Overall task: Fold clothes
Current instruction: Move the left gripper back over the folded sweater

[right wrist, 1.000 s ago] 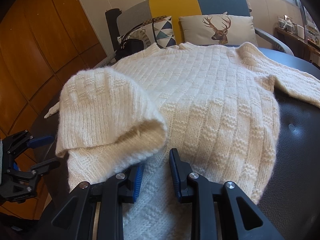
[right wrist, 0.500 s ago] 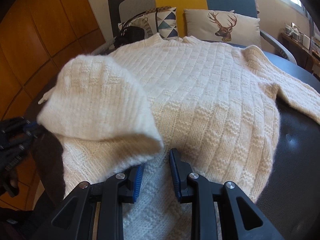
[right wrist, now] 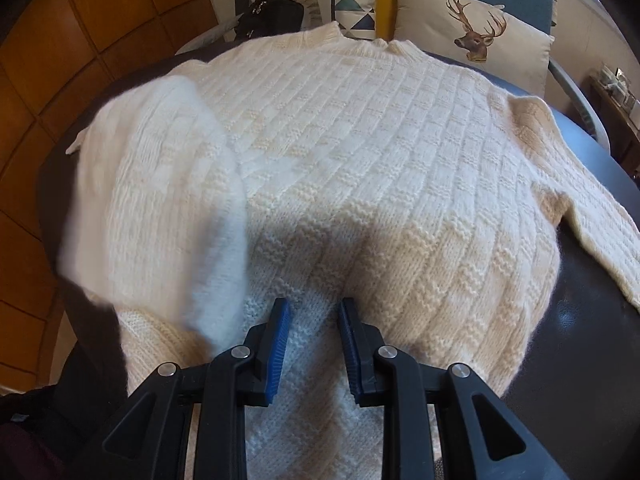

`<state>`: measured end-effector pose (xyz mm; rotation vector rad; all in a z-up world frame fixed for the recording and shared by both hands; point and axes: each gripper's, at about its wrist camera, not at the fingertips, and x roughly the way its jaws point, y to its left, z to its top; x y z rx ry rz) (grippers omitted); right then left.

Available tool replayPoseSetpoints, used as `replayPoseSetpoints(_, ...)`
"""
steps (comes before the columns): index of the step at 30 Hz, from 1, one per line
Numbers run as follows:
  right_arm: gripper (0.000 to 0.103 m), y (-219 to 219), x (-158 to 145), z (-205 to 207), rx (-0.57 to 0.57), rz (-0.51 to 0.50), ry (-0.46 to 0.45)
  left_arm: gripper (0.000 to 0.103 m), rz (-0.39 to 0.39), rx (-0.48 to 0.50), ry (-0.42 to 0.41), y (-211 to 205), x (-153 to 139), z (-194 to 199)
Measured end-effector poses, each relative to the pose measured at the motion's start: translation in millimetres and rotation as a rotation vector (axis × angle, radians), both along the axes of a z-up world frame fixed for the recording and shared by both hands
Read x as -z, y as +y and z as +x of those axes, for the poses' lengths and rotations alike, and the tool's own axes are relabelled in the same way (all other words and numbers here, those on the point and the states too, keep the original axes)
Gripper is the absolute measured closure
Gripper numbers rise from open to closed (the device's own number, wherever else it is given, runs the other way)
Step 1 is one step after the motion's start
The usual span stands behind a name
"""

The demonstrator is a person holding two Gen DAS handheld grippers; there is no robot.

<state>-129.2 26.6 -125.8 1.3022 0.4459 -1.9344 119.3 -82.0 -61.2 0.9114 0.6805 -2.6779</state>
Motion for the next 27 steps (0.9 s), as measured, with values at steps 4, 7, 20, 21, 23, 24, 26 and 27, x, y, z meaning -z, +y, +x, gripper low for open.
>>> replayPoseSetpoints(4,0.079,0.7,1.4,0.8,0.011,-0.006,-0.002,0.088,-0.102,0.089,-0.132,16.4,36.0,-8.6)
replayPoseSetpoints(7,0.079,3.0,2.3,3.5,0.016,-0.016,0.008,0.077,-0.159,0.187,-0.16,34.1,58.7,-19.8)
replayPoseSetpoints(20,0.078,6.0,0.3,6.3,-0.002,-0.036,0.006,0.05,0.04,0.27,-0.188,-13.0,97.3,-98.0)
replayPoseSetpoints(21,0.078,6.2,-0.2,5.9,0.001,-0.037,0.0,0.05,0.051,0.277,-0.199,-14.5,101.4,-103.0)
replayPoseSetpoints(23,0.078,7.1,-1.0,3.9,0.008,-0.04,-0.013,0.05,0.063,0.285,-0.196,-14.9,104.1,-108.0)
replayPoseSetpoints(24,0.078,7.3,-1.3,1.9,0.013,-0.042,-0.021,0.05,0.07,0.285,-0.191,-15.2,104.2,-110.0)
replayPoseSetpoints(26,0.078,7.7,-2.0,-2.5,0.023,-0.048,-0.039,0.051,0.094,0.279,-0.181,-17.2,104.7,-114.3)
replayPoseSetpoints(27,0.078,7.9,-2.4,-4.7,0.028,-0.051,-0.048,0.059,0.112,0.281,-0.18,-17.8,105.6,-116.7)
